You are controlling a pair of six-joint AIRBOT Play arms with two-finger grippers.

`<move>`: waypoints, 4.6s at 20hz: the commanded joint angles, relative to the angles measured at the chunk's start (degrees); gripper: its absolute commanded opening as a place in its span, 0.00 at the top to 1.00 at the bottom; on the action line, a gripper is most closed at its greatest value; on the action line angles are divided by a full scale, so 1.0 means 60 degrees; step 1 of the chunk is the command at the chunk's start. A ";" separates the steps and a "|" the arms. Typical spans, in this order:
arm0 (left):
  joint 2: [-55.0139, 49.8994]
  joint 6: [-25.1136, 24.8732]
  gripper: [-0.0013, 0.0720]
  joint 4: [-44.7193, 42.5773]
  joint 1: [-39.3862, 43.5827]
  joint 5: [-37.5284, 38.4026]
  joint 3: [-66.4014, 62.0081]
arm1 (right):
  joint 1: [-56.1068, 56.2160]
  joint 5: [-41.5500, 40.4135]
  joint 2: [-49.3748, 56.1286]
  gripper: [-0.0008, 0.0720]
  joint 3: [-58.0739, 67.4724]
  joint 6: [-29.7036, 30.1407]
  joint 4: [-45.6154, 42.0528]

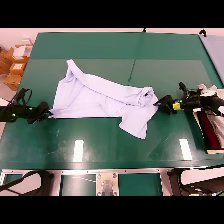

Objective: Fold the shirts.

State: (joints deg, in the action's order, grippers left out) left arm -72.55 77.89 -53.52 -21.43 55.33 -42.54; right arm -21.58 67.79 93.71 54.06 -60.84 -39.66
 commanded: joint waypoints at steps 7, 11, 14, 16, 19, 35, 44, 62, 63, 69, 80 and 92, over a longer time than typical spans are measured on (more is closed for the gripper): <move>0.0375 -0.0168 0.95 0.0051 -0.0036 0.1494 -0.1909 | 0.0146 0.0612 -0.0907 0.96 0.0958 0.0466 0.1446; 0.1876 -0.0663 0.95 0.1606 -0.0036 0.2146 -0.5490 | 0.0127 0.1304 -0.2874 0.96 0.4197 -0.0029 0.2528; 0.2922 -0.1100 0.95 0.2692 -0.0036 0.1920 -0.8918 | 0.0109 0.0991 -0.4524 0.96 0.7045 -0.0044 0.2754; 0.3286 -0.1228 0.95 0.2714 -0.0036 0.1708 -1.1227 | -0.0055 0.0393 -0.5508 0.96 0.8579 -0.0040 0.2696; 0.3493 -0.1242 0.95 0.2685 -0.0036 0.1621 -1.3967 | -0.0616 -0.0787 -0.6867 0.96 0.9843 -0.0036 0.2251; 0.2273 -0.2444 0.95 0.3315 0.0310 0.2528 -0.8255 | -0.0918 -0.1963 -0.7373 0.96 0.3872 0.0419 0.1096; -0.3151 -0.3308 0.95 0.2732 0.2051 -0.0197 -0.5894 | 0.1239 -0.5519 -0.1195 0.96 0.1938 0.1257 0.1661; -0.3792 -0.0765 0.95 -0.0357 0.2055 0.1872 -0.6907 | 0.0364 -0.1027 0.0026 0.97 0.4656 -0.1107 -0.1698; -0.3792 -0.0765 0.95 -0.0437 0.2055 0.2033 -0.6717 | 0.0364 -0.1035 -0.0142 0.96 0.4313 -0.1089 -0.1829; -0.3792 -0.0514 0.95 -0.1468 0.2055 0.2838 -0.5734 | 0.0368 -0.1111 -0.0364 0.96 0.2463 -0.1005 -0.2350; -0.3803 0.0018 0.95 -0.1257 0.2055 0.2991 -0.5719 | 0.0368 -0.1552 -0.0353 0.96 0.1989 -0.1013 -0.2667; -0.0550 0.0947 0.25 -0.1472 0.0346 0.4670 -0.2969 | -0.2164 0.0867 -0.3810 0.48 0.0164 -0.2441 -0.2656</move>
State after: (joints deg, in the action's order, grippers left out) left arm -84.97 82.89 -62.02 -17.08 83.15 -69.76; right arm -29.36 68.62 78.94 62.81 -71.94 -55.66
